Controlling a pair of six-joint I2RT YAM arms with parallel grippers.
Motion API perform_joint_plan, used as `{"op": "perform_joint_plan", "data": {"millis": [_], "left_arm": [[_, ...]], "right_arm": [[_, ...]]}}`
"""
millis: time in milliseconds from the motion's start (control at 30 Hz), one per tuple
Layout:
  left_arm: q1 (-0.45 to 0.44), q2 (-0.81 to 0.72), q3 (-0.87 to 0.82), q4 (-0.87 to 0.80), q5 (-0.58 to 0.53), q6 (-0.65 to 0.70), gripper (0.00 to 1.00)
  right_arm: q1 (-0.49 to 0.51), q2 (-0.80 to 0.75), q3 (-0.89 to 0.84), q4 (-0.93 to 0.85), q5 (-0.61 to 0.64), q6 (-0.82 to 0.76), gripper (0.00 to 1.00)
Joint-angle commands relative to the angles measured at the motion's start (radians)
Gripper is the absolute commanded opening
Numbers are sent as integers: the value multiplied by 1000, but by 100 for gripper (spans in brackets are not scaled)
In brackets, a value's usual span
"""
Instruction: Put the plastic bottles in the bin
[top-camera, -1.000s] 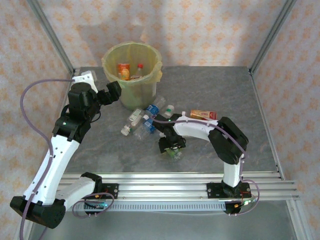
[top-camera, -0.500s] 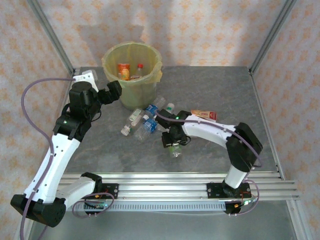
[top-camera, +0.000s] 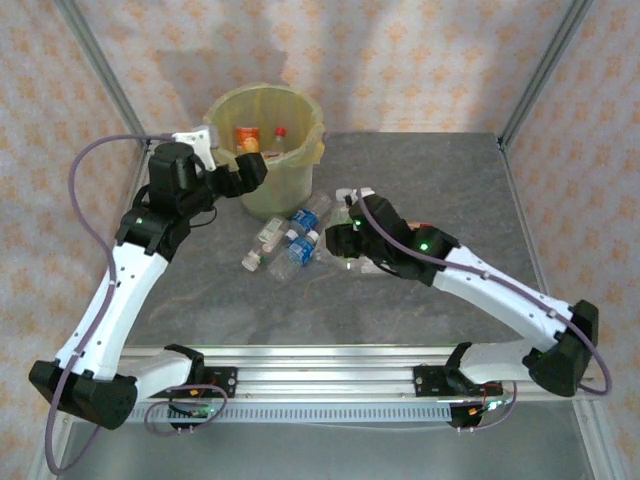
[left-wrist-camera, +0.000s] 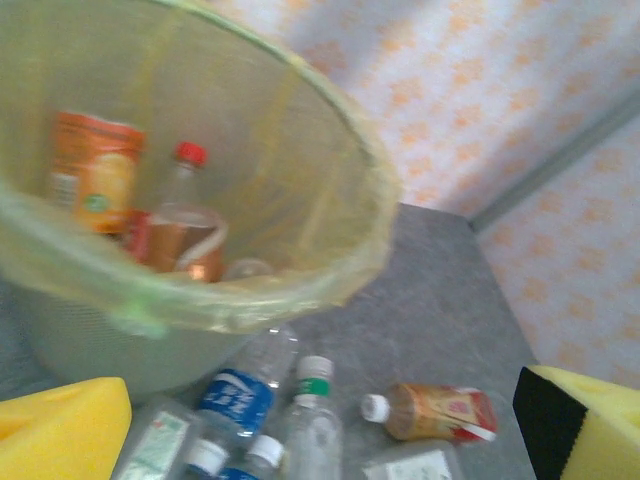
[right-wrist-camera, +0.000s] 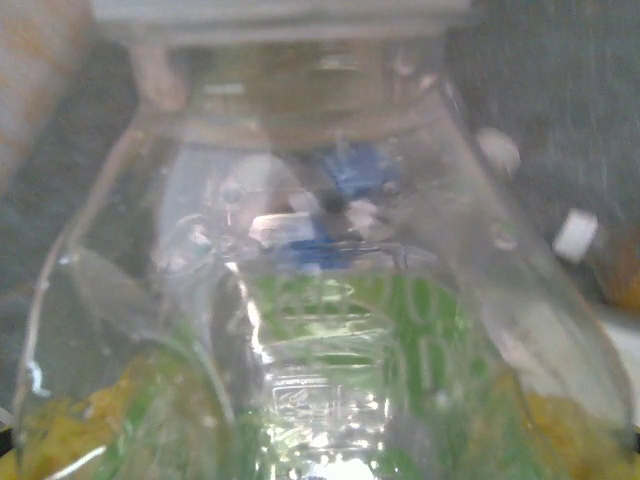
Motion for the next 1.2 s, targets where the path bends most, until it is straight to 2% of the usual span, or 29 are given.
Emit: {"op": "perform_joint_plan", "data": {"millis": [0,67,233,333,467,633,1000,1167], "left_arm": [[-41,35,66,24,209,35,100],[-76,68,92,35,281,54,100],[-165,145,168,42,377,93,97],[-191,181,207,51,423,107,88],[-197,215,242,30,455,125,77],[-200,220,240,47,554,156,76],[-205,233,244,47,597,175,75],[-205,239,244,63,629,173,61]], "right_arm": [[5,-38,-14,191,13,-80,57],[5,-39,9,203,-20,-109,57],[5,-31,41,223,-73,-143,56],[5,-31,41,252,-108,-148,56],[5,-30,41,282,-137,-148,56],[5,-22,50,292,-158,-146,56],[4,13,82,312,-221,-144,56],[5,26,91,332,-249,-136,56]]}}
